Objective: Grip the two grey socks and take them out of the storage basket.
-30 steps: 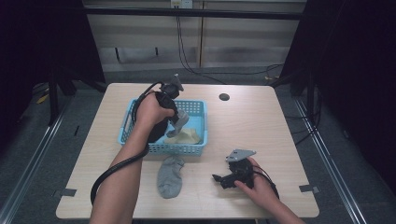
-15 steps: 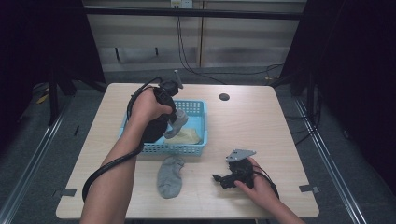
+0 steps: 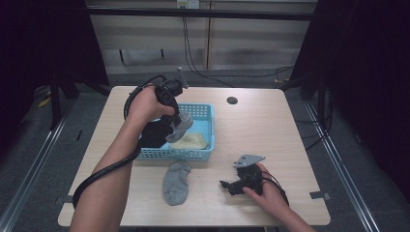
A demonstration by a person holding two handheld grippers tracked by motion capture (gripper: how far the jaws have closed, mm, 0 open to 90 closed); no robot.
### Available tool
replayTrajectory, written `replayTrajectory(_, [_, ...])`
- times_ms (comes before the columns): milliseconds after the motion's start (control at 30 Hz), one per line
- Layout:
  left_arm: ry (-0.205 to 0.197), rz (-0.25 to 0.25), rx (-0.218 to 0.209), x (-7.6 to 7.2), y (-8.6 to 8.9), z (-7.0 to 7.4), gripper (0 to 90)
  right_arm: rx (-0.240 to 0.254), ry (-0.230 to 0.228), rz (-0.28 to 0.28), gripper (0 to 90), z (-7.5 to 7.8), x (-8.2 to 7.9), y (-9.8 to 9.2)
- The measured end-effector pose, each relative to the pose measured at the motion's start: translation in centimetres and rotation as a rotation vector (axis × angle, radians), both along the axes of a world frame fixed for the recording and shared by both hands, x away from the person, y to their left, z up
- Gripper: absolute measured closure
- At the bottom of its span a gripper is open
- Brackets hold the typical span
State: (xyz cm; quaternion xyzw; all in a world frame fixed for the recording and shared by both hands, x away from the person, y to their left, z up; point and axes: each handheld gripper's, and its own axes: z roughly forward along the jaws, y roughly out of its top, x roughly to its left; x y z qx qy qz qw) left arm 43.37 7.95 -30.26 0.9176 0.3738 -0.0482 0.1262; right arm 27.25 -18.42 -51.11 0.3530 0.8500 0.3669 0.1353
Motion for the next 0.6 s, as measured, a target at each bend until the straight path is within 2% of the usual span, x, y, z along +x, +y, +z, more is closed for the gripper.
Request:
replayTrajectory(133, [0.013, -0.007, -0.001, -0.5, 0.0, 0.7, 81.0, 0.000, 0.000, 0.000, 10.2, 0.0, 0.0, 0.0])
replayTrajectory(333, [0.013, -0.027, 0.007, -1.3, 0.1, 1.9, 81.0, 0.001, 0.000, 0.000, 10.1, 0.0, 0.0, 0.0])
replayTrajectory(500, [0.021, -0.017, -0.006, -2.0, 0.2, 2.3, 81.0, 0.001, 0.000, 0.000, 10.2, 0.0, 0.0, 0.0])
replayTrajectory(600, [0.030, -0.026, 0.008, -2.6, 0.5, 2.2, 81.0, 0.001, 0.001, 0.000, 10.1, 0.0, 0.0, 0.0])
